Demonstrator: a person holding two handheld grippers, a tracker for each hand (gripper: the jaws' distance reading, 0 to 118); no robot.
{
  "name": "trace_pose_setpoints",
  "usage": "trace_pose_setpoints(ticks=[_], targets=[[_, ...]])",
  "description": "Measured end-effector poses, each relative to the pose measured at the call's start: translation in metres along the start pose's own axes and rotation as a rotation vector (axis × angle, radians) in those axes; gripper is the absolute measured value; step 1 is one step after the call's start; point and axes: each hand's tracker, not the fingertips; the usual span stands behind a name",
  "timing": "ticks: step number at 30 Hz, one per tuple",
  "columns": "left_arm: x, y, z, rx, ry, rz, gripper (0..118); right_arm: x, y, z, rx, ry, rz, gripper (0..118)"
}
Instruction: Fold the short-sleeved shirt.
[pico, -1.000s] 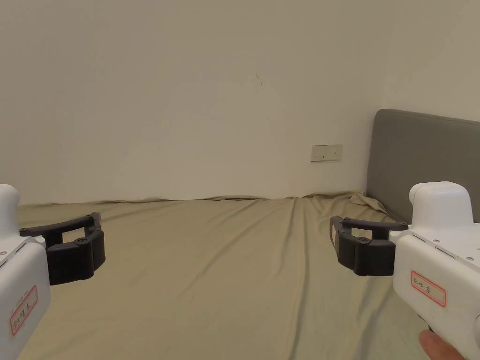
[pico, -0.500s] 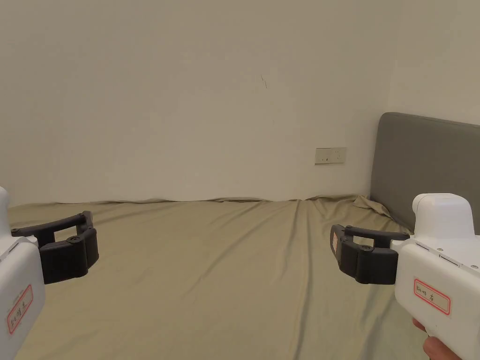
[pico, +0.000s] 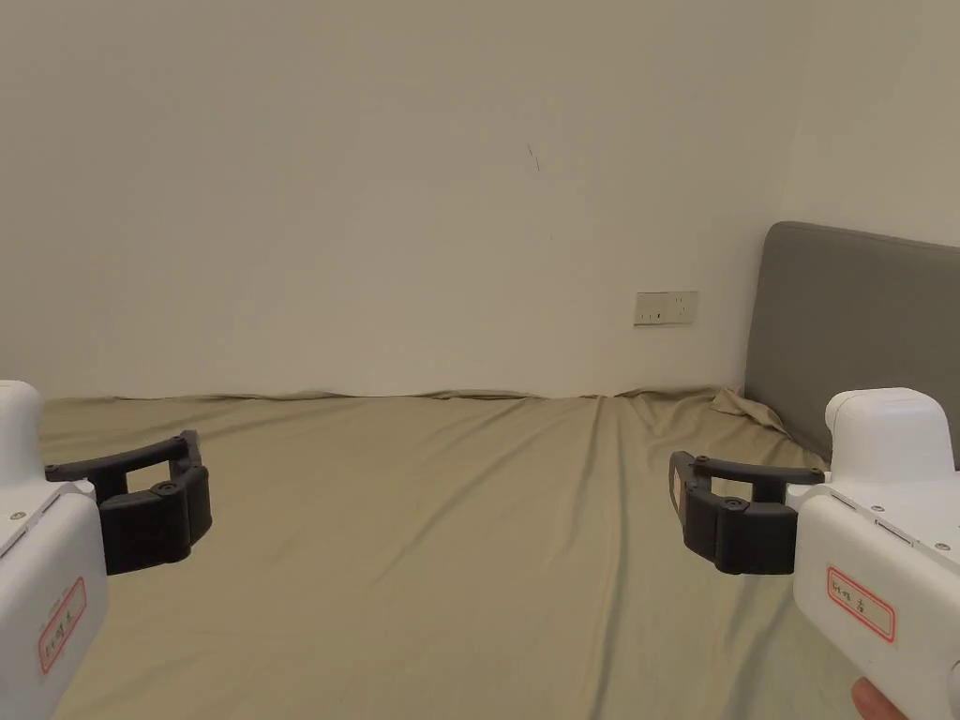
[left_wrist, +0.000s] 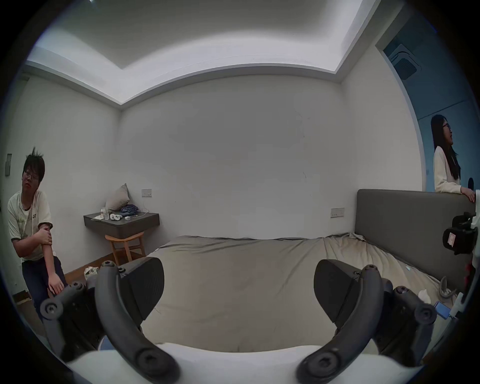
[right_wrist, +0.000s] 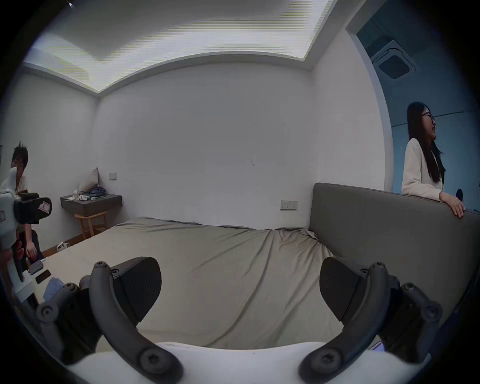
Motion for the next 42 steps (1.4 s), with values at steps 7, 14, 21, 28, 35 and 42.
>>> trace_pose_setpoints(ticks=[7,14,21,28,35,42], targets=[[0.0008,-0.0017,-0.0011,-0.005,-0.012,-0.015,118,0.0011,0.0000,-0.0012,-0.001,0.002,-0.011,118],[-0.0012,-0.0011,-0.0009,-0.004,-0.012,-0.021,118,0.0008,-0.0001,-0.0032,-0.008,0.003,-0.005,118],[-0.0018,-0.0009,-0.0012,-0.002,-0.009,-0.032,118,-0.0023,0.0004,-0.0045,-0.008,0.012,-0.001,118],[-0.0016,-0.0020,-0.0020,-0.011,-0.013,-0.036,118,-0.0032,-0.0003,-0.0049,-0.012,0.014,0.004,118],[-0.0003,-0.0001,-0.0010,-0.005,-0.020,-0.039,118,-0.0027,0.0008,-0.0043,-0.016,0.038,-0.003,118],[0.0013,0.0007,-0.0018,-0.007,-0.023,-0.053,118,-0.0022,-0.0001,-0.0011,0.012,0.074,-0.028,118]])
